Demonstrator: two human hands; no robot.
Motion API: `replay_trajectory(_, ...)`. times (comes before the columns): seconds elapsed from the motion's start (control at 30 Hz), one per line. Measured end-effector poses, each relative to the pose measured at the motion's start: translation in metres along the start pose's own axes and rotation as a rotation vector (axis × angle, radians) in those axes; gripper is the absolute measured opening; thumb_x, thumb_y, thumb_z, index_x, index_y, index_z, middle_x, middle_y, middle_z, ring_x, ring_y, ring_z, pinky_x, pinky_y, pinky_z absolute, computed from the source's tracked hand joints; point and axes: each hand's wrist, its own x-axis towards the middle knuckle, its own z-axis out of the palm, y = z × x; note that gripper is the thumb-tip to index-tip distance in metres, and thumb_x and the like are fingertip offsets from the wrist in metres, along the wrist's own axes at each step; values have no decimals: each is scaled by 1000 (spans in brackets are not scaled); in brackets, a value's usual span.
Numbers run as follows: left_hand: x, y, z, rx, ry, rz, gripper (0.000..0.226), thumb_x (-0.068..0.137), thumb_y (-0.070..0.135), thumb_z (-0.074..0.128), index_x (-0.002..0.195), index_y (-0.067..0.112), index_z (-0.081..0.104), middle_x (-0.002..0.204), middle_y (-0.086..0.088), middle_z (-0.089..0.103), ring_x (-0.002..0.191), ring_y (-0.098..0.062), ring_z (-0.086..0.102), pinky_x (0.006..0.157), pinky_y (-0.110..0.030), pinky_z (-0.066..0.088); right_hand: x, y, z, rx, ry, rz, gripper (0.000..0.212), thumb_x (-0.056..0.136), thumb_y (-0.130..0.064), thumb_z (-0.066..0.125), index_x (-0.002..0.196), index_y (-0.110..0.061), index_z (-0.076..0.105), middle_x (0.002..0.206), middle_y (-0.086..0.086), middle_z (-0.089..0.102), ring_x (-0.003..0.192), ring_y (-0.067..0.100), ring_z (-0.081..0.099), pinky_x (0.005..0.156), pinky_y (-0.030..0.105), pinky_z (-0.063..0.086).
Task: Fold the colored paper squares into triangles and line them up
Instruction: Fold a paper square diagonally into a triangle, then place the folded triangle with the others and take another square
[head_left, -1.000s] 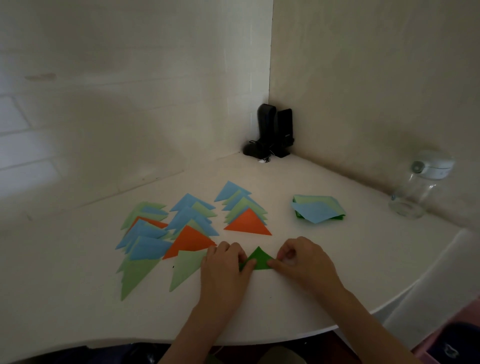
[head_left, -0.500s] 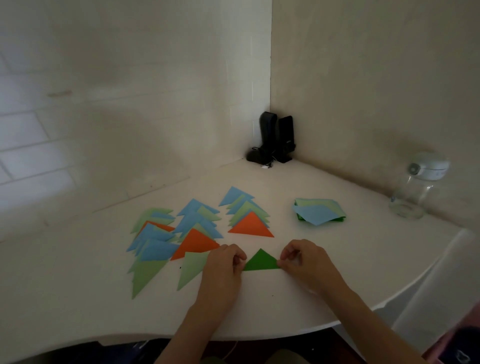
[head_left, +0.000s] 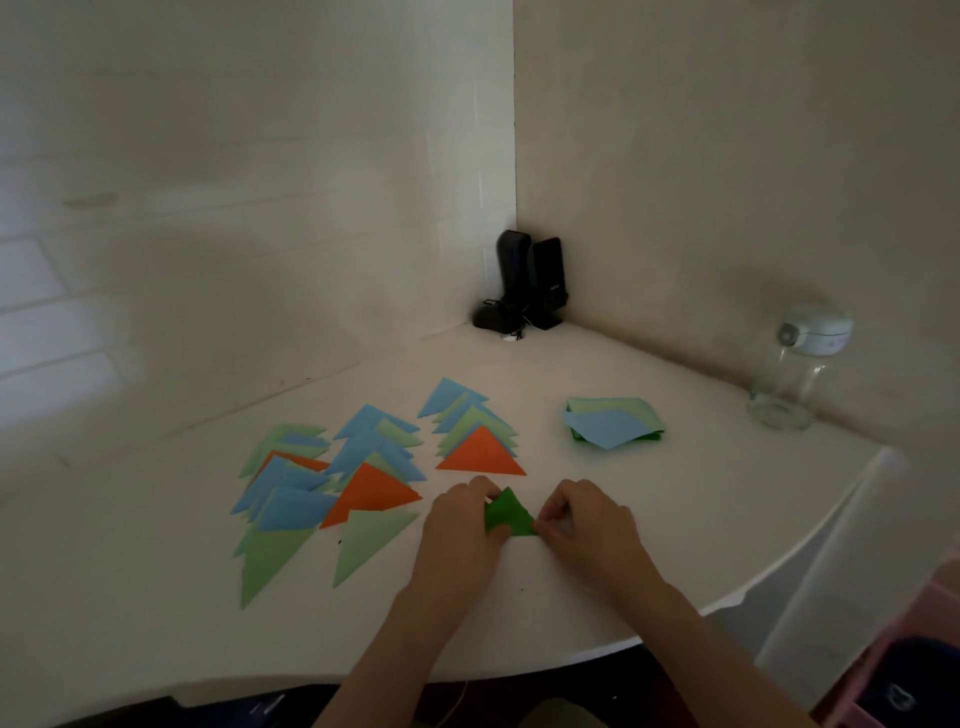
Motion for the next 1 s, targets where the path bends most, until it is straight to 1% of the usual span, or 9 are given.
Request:
replay_trajectory(0.1,3,-7,0,1,50,90,20,84,18,63,104,18,61,98,1,62,92,-18,54,74,-24,37,3,5,-3,53,20,-79,17,82,-35,66,79,-34,49,86,-10,50,81,9,53,77,27,40)
replay_trajectory(0.2,14,-15,-8,12,167,100,20,85,18,65,106,16,64,96,1,64,90,-19,56,75,-27,41,10,20,-14,116,244,-97,17,76,-30,74,81,-28,59,85,-8,56,64,0,48,65,22,41)
replay_trajectory(0.3,29,-24,-16,5,206,62,27,84,19,67,111,15,62,97,0,65,92,-20,58,78,-32,45,24,41,-28,40,434,-27,27,71,-28,79,91,-25,62,93,-7,52,66,0,46,65,24,39)
replay_trajectory(0.43,46,-31,-13,25,188,21,25,82,21,69,106,19,60,89,6,58,90,-19,57,79,-35,46,41,58,-35,-4,431,73,35,69,-34,80,100,-27,65,101,-5,48,83,15,58,72,32,50)
replay_trajectory(0.57,56,-33,-7,32,191,-12,29,81,23,70,108,19,60,96,1,63,94,-20,56,81,-33,44,50,60,-31,-6,430,95,24,75,-35,75,97,-29,70,99,-7,47,84,17,58,69,31,48)
replay_trajectory(0.7,60,-35,-4,94,195,-30,36,80,30,70,113,19,60,103,-1,64,99,-22,55,85,-35,44,54,58,-26,-35,513,55,13,82,-32,69,90,-22,74,90,-7,46,69,14,51,59,26,41)
replay_trajectory(0.8,59,-35,-5,107,227,-50,40,78,31,73,114,20,59,102,-3,60,98,-22,50,84,-36,43,51,56,-30,-60,559,28,13,82,-29,69,88,-18,74,91,-4,49,67,17,54,55,25,41)
replay_trajectory(0.9,52,-32,-8,99,315,-33,39,78,28,73,113,18,58,102,-4,57,98,-22,47,83,-36,42,37,47,-36,-62,638,-61,8,79,-24,73,83,-18,73,91,-4,51,67,17,56,51,26,43)
replay_trajectory(1.0,43,-26,-10,33,421,14,35,78,17,73,109,16,57,100,-4,55,92,-24,49,76,-35,43,16,32,-36,-16,668,-162,6,76,-23,76,79,-21,72,90,-5,51,68,14,55,52,29,47)
